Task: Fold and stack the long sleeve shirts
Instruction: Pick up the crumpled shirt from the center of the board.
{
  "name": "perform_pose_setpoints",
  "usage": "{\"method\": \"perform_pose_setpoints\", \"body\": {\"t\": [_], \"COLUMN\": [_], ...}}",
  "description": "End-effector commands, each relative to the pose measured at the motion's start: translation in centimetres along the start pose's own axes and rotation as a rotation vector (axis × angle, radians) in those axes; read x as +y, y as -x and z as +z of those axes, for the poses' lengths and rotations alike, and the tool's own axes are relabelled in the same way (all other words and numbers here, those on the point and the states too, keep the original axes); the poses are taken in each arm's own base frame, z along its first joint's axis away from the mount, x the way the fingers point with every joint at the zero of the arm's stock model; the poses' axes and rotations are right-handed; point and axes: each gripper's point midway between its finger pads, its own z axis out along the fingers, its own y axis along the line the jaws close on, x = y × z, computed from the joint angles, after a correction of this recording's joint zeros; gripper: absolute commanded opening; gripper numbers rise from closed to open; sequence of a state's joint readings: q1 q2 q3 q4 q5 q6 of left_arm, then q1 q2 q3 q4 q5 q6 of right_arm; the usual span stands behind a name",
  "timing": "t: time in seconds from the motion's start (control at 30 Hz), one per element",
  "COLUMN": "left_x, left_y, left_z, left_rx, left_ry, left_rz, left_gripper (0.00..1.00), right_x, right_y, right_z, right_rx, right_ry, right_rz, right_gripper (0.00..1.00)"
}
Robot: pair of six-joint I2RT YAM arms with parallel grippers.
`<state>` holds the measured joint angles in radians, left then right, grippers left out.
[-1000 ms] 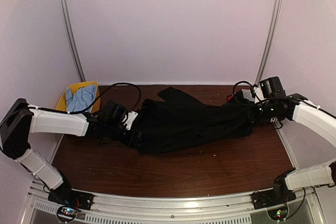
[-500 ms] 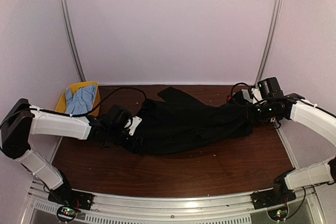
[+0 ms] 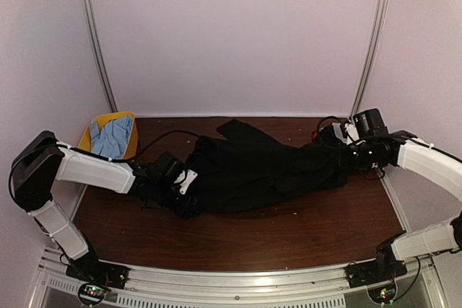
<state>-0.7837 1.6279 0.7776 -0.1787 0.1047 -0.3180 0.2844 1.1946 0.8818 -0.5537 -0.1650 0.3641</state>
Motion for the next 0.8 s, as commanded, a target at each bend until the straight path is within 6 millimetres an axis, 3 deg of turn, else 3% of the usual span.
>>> {"method": "perform_pose_setpoints", "body": {"t": [0.0,0.23,0.4,0.6,0.77], "left_x": [0.2,0.4,-0.2,-0.7,-1.7], "left_y": [-0.6,-0.6,0.1,1.9,4.6], "left_z": [0.6,0.8,0.3,-1.7,-5.0], "left_rx": [0.022,0.019,0.001,-0.046,-0.112], "left_ry": [0.02,0.025,0.001,-0.006,-0.027], "left_rz": [0.011,0.008,0.008,-0.005,-0.002], "left_gripper": [0.56,0.31,0.04,0.0,0.0], "right_x": [-0.1,-0.2,-0.3,-0.4,-0.7], "right_y": [-0.2,-0.5,-0.7,-0.6,-0.1], "right_z": [0.3,0.7,0.8,0.6,0.0], "right_rx": [0.0,0.009,0.012,0.012,0.0], "right_ry": [0.007,0.008,0.007,0.001,-0.024], "right_rz": [-0.009,-0.006,-0.007,-0.012,-0.022], "right_gripper": [0.0,0.0,0.0,0.0,0.0]}}
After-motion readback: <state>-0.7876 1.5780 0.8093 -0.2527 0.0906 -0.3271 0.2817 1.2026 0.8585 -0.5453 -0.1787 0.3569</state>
